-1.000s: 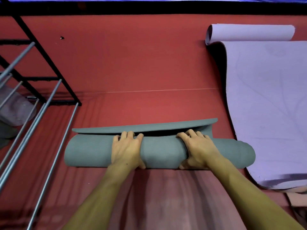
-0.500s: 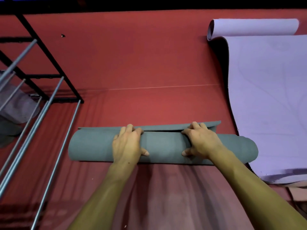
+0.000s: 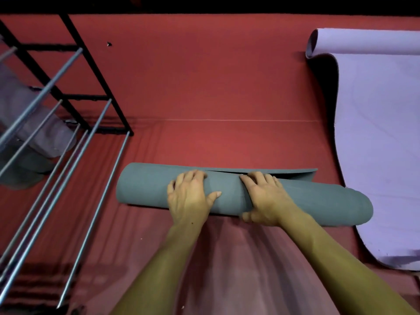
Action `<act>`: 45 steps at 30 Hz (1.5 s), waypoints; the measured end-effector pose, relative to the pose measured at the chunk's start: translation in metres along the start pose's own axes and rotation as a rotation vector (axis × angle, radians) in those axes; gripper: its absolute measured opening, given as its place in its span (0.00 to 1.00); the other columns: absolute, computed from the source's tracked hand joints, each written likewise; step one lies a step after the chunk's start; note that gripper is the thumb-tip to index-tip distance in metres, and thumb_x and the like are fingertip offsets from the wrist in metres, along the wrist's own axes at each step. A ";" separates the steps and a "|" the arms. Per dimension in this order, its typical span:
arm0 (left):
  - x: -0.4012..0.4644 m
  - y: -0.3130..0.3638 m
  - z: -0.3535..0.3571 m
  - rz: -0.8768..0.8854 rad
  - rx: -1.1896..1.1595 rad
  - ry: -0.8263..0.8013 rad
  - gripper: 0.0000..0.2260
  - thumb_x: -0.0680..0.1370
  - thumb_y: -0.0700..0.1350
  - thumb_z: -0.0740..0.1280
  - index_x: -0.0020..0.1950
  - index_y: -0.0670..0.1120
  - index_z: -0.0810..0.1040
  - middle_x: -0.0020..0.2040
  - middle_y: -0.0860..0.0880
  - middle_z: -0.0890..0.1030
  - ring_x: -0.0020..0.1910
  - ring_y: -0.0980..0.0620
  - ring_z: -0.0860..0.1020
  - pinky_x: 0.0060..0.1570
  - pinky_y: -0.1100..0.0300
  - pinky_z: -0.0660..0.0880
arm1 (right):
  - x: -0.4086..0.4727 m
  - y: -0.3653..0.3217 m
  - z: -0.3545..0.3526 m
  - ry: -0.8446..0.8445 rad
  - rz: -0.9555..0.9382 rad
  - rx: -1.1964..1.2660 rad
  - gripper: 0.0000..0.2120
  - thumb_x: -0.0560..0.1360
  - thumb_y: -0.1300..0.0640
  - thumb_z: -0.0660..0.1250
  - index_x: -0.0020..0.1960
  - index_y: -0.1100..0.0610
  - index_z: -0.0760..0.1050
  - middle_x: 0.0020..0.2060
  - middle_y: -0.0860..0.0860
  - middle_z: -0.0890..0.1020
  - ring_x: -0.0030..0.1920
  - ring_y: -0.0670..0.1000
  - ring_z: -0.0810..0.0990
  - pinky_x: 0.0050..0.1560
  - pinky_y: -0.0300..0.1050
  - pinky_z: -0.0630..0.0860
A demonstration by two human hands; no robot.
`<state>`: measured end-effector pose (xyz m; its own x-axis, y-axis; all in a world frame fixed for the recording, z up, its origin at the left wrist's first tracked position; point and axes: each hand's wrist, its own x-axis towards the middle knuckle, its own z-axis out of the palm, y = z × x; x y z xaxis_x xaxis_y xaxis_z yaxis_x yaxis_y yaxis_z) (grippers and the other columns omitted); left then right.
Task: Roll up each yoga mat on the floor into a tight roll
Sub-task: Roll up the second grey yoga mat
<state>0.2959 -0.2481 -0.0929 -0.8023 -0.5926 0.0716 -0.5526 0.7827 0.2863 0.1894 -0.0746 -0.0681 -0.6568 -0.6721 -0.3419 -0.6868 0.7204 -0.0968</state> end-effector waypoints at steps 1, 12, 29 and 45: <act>-0.002 0.000 0.003 -0.042 -0.010 0.042 0.27 0.69 0.70 0.73 0.63 0.58 0.78 0.63 0.57 0.78 0.65 0.51 0.73 0.62 0.49 0.68 | 0.004 -0.001 0.006 0.011 0.016 -0.024 0.60 0.64 0.30 0.76 0.84 0.51 0.49 0.77 0.53 0.60 0.76 0.60 0.60 0.79 0.61 0.55; -0.024 -0.039 0.043 -0.882 -1.079 -0.064 0.32 0.61 0.72 0.80 0.47 0.48 0.80 0.44 0.50 0.85 0.46 0.44 0.85 0.42 0.46 0.84 | 0.043 0.010 0.018 0.129 0.077 -0.041 0.62 0.53 0.28 0.74 0.80 0.49 0.58 0.72 0.50 0.69 0.72 0.57 0.68 0.77 0.61 0.58; 0.048 0.055 -0.140 -0.325 -1.511 0.125 0.43 0.57 0.52 0.85 0.66 0.52 0.69 0.63 0.50 0.82 0.58 0.55 0.84 0.62 0.49 0.80 | -0.041 -0.002 -0.147 0.445 0.039 0.598 0.55 0.62 0.15 0.58 0.78 0.50 0.67 0.76 0.54 0.66 0.77 0.56 0.63 0.78 0.51 0.60; -0.060 0.106 -0.446 0.626 -0.935 0.001 0.62 0.61 0.50 0.89 0.81 0.68 0.48 0.80 0.56 0.64 0.74 0.56 0.73 0.68 0.56 0.75 | -0.274 -0.055 -0.355 0.835 -0.415 1.009 0.56 0.65 0.49 0.86 0.82 0.38 0.54 0.76 0.42 0.68 0.71 0.36 0.72 0.66 0.36 0.74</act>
<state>0.3860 -0.2147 0.3587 -0.8785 -0.1464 0.4548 0.3339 0.4927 0.8036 0.2963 0.0089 0.3629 -0.6975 -0.5108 0.5025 -0.5904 0.0123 -0.8070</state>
